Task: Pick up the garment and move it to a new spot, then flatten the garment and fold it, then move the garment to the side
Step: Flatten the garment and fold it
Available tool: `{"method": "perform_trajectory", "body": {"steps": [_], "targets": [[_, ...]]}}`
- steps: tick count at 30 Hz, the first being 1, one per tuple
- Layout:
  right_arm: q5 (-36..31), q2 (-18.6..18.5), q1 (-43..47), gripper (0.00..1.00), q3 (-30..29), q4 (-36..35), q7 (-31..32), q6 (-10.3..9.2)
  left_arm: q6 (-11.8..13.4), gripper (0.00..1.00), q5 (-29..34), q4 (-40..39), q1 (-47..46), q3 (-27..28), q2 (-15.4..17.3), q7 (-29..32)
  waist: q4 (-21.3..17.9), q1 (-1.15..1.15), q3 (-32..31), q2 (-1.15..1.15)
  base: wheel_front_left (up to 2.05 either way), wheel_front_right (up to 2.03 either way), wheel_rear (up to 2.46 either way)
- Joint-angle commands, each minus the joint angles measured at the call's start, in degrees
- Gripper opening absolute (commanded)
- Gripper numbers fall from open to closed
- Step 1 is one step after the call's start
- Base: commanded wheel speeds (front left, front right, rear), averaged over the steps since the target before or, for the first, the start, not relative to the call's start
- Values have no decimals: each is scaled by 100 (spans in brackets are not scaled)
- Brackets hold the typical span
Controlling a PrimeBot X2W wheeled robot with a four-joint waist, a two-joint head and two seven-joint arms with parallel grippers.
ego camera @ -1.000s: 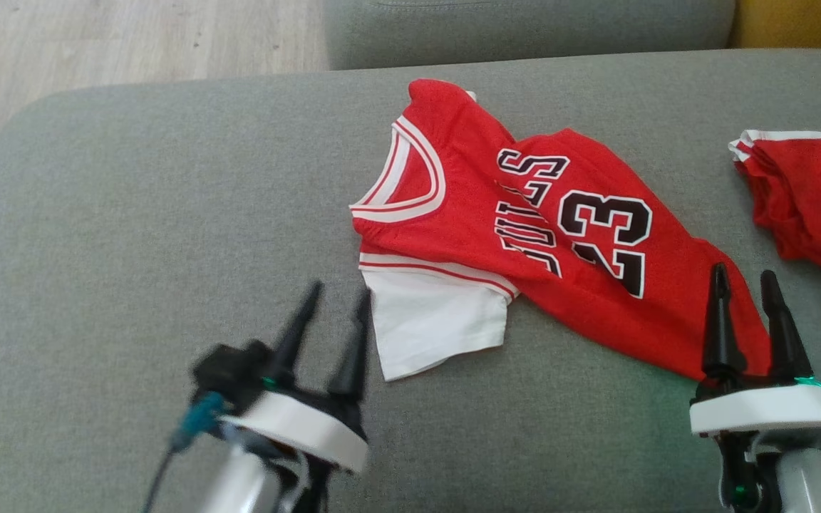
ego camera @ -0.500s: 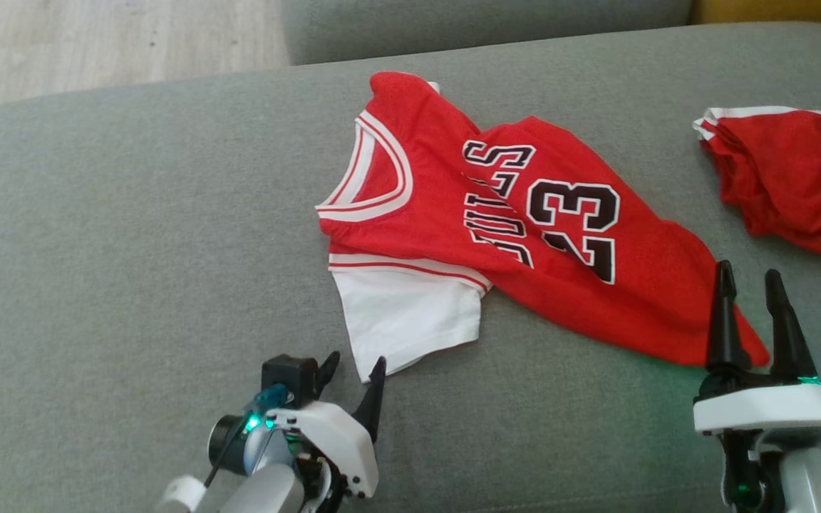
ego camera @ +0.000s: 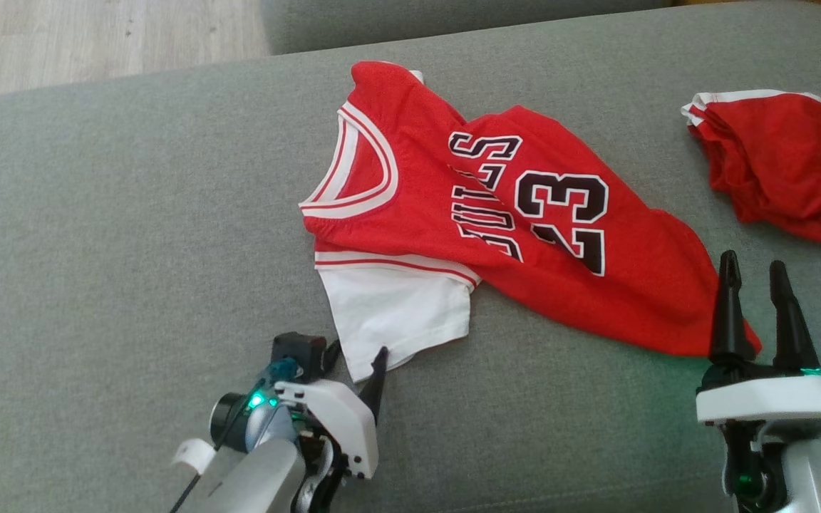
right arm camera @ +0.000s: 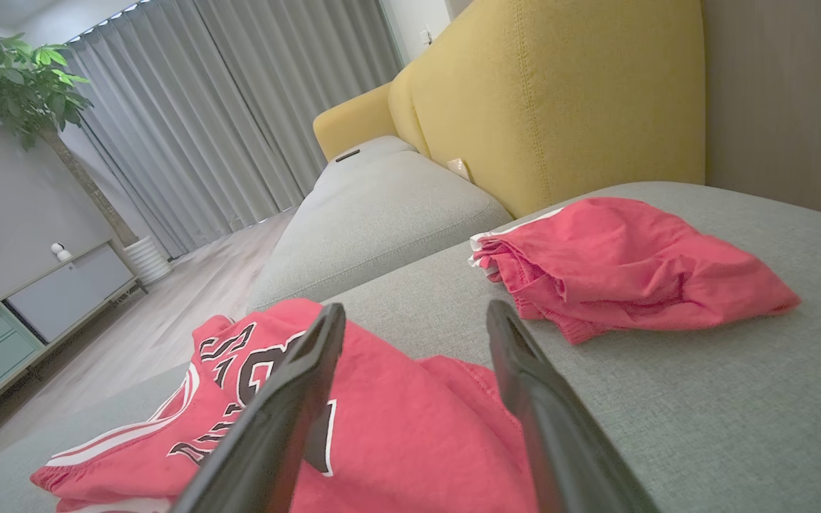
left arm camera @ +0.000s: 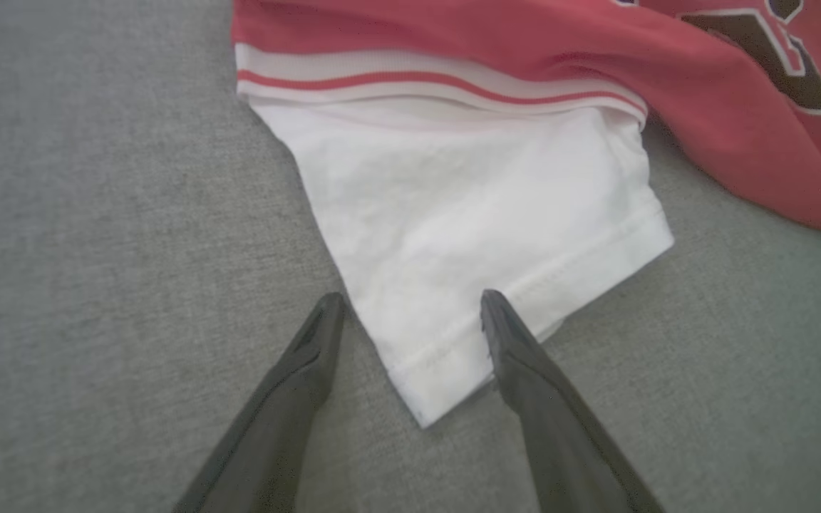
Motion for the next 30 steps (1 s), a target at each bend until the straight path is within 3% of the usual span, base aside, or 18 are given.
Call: {"method": "perform_trajectory", "body": {"steps": [1, 2, 3, 7, 12, 17, 23, 30], "targets": [[27, -52, -228, 100, 100, -151, -62, 43, -111, 80, -30, 48, -54, -23, 7, 148, -4, 0, -1, 0, 0, 0, 0], [30, -52, -240, 100, 94, -148, -66, 43, -155, 24, -50, 47, -58, -55, 7, 153, -4, 0, -1, 0, 0, 0, 0], [31, -52, -247, 100, 87, -145, -71, 43, -187, 0, -66, 31, -64, -73, 7, 120, 0, 0, -3, 0, 0, 0, 0], [-74, -52, -249, 100, -186, -57, -135, 43, -247, 0, -154, -150, -118, -10, 7, -294, 41, 0, -32, 0, 0, 0, 0], [-98, -52, -383, 100, -999, 176, -282, 43, -129, 0, -203, -372, -212, 305, 38, -863, 97, 0, -61, 0, 0, 0, 0], [-148, -52, -503, 100, -1359, 288, -346, 43, 2, 0, -163, -747, -196, 708, 134, -1040, 132, 0, -77, 0, 0, 0, 0], [-179, -52, -549, 100, -1393, 325, -362, 43, 117, 0, 116, -1548, 9, 1362, 173, -1057, 148, 0, -95, 0, 0, 0, 0], [-132, -52, -316, 100, -765, 311, -135, 43, 171, 0, 579, -2406, 358, 2136, 64, -1059, 254, 0, -115, 0, 0, 0, 0]]}}
